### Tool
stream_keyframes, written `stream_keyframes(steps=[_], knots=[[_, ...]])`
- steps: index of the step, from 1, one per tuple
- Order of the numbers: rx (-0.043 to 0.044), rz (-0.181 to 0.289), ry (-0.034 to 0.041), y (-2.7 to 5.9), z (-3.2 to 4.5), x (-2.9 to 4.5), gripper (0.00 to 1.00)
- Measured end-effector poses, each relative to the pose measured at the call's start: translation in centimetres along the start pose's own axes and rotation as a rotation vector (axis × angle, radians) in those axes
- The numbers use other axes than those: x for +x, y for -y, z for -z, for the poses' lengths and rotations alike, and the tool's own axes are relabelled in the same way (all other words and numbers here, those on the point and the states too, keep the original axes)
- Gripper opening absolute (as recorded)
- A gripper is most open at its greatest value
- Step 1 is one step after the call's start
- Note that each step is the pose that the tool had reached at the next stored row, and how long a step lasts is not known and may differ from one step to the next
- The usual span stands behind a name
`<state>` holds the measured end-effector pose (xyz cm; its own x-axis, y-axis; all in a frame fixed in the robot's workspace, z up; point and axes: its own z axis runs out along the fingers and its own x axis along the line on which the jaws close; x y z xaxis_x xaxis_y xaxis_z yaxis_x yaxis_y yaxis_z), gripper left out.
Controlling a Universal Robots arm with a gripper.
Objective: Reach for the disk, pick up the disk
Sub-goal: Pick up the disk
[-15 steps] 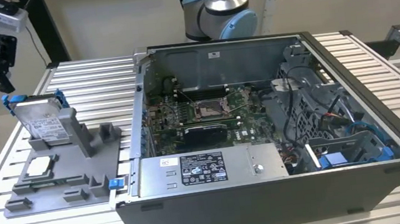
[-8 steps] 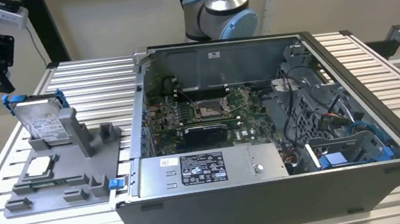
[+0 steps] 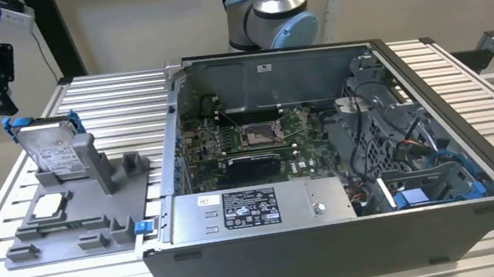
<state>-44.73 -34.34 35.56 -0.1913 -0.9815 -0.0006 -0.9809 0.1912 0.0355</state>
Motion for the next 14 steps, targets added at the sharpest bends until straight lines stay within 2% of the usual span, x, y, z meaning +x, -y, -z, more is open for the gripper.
stream_keyframes(steps=[9,14], knots=[[0.0006,0.164,-0.0057,0.00,0.00,0.00,0.00],[0.0025,0.209,-0.0071,0.00,0.00,0.00,0.00]])
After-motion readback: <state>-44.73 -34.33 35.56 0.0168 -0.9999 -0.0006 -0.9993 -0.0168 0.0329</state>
